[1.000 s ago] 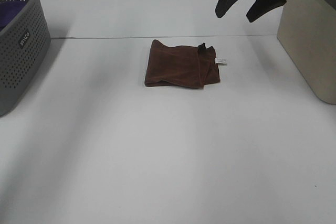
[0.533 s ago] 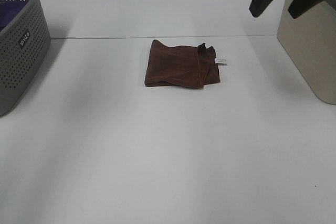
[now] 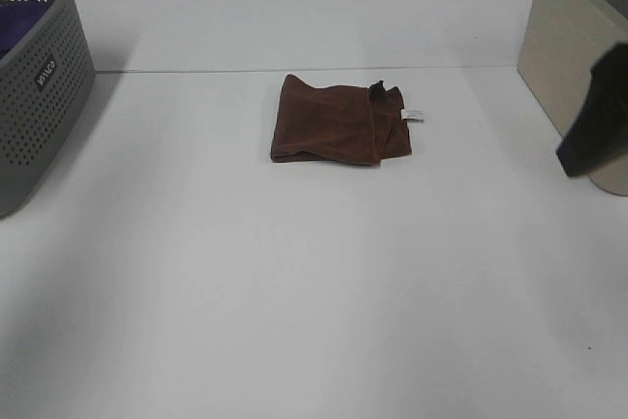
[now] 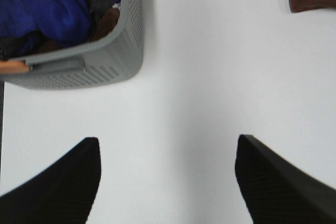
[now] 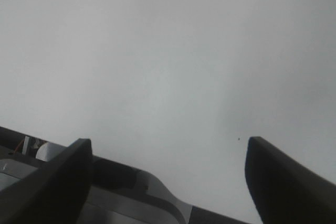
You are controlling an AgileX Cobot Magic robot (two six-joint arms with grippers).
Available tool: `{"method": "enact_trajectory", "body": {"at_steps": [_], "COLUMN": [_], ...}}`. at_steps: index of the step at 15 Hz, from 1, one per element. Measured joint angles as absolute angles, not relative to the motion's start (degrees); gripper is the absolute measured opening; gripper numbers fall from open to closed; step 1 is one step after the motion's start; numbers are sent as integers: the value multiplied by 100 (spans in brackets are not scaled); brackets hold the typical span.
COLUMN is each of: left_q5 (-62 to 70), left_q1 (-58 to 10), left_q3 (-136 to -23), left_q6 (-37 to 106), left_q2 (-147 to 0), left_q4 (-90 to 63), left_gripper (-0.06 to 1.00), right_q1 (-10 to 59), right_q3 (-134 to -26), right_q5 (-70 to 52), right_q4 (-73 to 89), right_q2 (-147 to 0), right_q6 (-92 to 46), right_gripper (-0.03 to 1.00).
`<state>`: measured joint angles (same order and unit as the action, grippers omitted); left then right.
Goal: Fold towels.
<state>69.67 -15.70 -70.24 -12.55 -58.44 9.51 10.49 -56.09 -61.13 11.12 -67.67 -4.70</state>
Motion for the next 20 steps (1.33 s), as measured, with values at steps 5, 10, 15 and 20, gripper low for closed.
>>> {"method": "enact_trajectory", "body": {"at_steps": [5,10,15,20], "left_q5": [7002,6303,6016,6016], "left_q1": [-1570,-1570,-1570,-1570], "left_q3": [-4326,-3134,-2893,-2893], "left_q6": [-1438,-1163,-281,46], "left_q2": [-2893,-1358,-1157,-1157], "left_q4": [951,900,344,57], "left_gripper": [67,67,67,67], "right_q1": [1049,1049,1049,1049], "right_q3": [-3323,-3065,-2985,-2934], "right_q5": [-5787,-5575,-5982,-6062], "right_q4": [1003,917,837,814], "right_q2": [-4652,-2882,-2108,-2097], "right_q6": [-487,-733,-928,-1049], "right_gripper": [77,77,77,77]}}
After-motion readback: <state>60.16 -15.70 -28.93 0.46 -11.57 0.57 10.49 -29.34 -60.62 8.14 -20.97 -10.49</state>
